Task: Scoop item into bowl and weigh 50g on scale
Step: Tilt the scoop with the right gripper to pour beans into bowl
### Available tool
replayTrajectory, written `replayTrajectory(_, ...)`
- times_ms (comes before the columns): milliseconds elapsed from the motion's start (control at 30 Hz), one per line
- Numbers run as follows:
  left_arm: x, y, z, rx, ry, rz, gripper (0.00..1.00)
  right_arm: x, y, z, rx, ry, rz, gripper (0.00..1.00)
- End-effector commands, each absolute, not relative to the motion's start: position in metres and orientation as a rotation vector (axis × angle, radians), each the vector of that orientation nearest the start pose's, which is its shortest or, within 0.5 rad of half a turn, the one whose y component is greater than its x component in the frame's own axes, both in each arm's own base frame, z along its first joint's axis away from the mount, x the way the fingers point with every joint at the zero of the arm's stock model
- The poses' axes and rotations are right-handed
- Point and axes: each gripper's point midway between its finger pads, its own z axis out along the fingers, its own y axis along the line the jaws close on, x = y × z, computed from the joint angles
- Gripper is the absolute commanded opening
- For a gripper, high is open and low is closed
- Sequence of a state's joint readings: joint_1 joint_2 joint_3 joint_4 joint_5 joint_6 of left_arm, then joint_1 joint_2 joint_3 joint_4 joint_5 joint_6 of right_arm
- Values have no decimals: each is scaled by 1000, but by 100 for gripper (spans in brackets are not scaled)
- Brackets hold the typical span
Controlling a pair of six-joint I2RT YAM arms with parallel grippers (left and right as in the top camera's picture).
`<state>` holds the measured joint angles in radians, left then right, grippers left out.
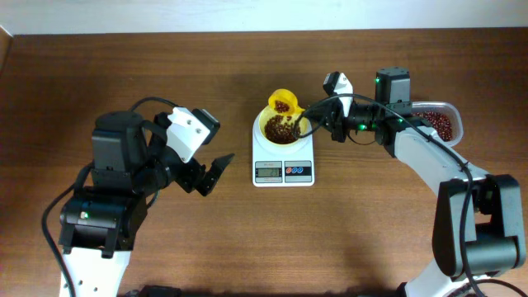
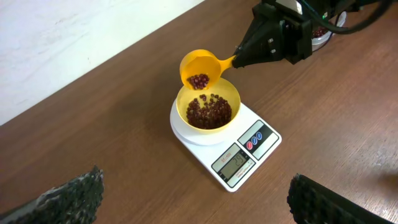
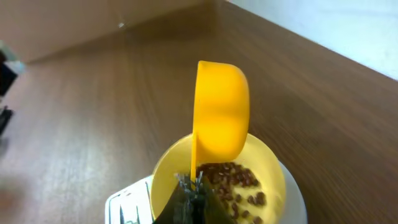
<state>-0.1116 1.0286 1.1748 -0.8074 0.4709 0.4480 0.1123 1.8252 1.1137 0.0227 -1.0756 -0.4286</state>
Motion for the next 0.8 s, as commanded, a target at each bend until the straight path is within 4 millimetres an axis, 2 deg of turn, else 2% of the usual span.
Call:
replayTrajectory(0,288,-109,304,820,1987,-326,99,409,190,160,-1044,1662,1057,4)
replayTrajectory(33,288,-109,304,820,1987,-326,99,402,189,172,-1066,1586,1123,4)
replayTrajectory(133,288,-109,304,820,1987,-326,99,416,169,154,-1020,1683,999,4)
replayTrajectory(200,288,-109,304,820,1987,-326,99,405,171,176,-1071,1528,1091,4)
replayTrajectory(300,288,-109,304,820,1987,-326,99,413,169,170,-1060,1566,1029,4)
replayTrajectory(467,288,-109,304,820,1987,-326,99,409,176,169,-1093,1545,1022,4)
replayTrajectory(500,288,-109,304,820,1987,-326,99,414,175,162,-1085,1576,988,4)
replayTrajectory(533,288,-109,304,820,1987,-326,99,414,175,164,-1090,1560,991,4)
replayTrajectory(600,288,-109,304,820,1987,-326,99,400,182,187,-1158,1390,1070,4)
replayTrajectory(633,288,-109,304,820,1987,-326,99,404,181,186,-1158,1392,1044,4)
replayTrajectory(667,288,-109,304,820,1987,-326,99,415,177,179,-1132,1452,966,4)
replayTrajectory(767,288,-109,304,820,1987,-326,99,417,175,170,-1189,1424,876,4)
